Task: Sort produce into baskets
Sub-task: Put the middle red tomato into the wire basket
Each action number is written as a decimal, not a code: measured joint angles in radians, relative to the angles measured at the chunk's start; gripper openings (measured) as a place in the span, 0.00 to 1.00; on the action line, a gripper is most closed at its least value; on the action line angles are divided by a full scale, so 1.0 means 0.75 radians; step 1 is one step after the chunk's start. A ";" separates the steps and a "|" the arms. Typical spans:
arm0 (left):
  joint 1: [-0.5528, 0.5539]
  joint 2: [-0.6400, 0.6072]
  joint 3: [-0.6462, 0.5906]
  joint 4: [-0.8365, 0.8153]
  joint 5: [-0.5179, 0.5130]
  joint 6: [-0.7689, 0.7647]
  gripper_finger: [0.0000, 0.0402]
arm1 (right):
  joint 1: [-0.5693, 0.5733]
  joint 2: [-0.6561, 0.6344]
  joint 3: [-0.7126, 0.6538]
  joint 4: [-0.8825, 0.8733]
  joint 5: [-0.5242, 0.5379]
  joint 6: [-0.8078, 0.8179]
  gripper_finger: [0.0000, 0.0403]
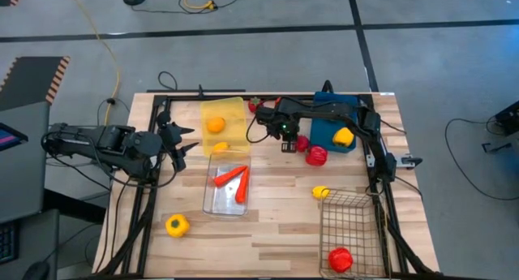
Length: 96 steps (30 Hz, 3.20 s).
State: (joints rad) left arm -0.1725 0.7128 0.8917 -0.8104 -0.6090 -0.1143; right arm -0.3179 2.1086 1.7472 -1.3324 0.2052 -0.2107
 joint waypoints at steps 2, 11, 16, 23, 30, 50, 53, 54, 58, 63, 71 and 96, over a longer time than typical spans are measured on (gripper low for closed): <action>0.000 0.000 0.000 0.000 0.000 0.001 0.48 | 0.004 -0.001 0.000 0.002 0.003 0.000 0.29; 0.000 0.000 0.000 0.000 -0.001 0.001 0.48 | 0.014 -0.002 0.001 0.002 0.020 0.076 0.29; 0.000 0.000 0.000 0.000 -0.001 0.001 0.48 | 0.001 -0.003 0.002 0.001 0.080 0.202 0.29; 0.000 0.000 0.000 -0.001 -0.001 0.002 0.48 | -0.007 -0.003 0.002 -0.008 0.080 0.129 0.34; 0.000 0.000 0.000 -0.003 -0.001 0.002 0.48 | -0.007 -0.004 0.003 -0.040 0.081 0.094 0.54; 0.000 0.000 0.000 -0.003 -0.001 0.002 0.48 | -0.004 -0.005 0.003 -0.109 0.081 -0.046 0.93; 0.000 0.000 0.000 -0.003 -0.001 0.002 0.48 | -0.004 -0.005 0.003 -0.109 0.087 -0.035 0.96; 0.000 0.000 0.000 -0.003 -0.001 0.002 0.48 | -0.004 -0.005 0.003 -0.109 0.105 -0.027 0.97; 0.000 0.000 0.000 -0.003 0.000 0.002 0.48 | -0.004 -0.005 0.003 -0.109 0.186 -0.001 0.99; 0.000 0.000 0.000 -0.003 -0.001 0.002 0.48 | -0.002 -0.005 0.047 -0.163 0.184 0.049 0.99; 0.000 0.000 0.000 -0.003 -0.001 0.000 0.48 | 0.050 -0.008 0.216 -0.271 0.150 0.222 0.98; 0.000 0.000 0.000 -0.003 0.014 -0.004 0.48 | 0.162 0.010 0.058 -0.297 -0.095 0.444 0.98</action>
State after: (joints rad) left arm -0.1722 0.7126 0.8917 -0.8127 -0.5989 -0.1173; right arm -0.1965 2.1159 1.7904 -1.5549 0.1341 0.1225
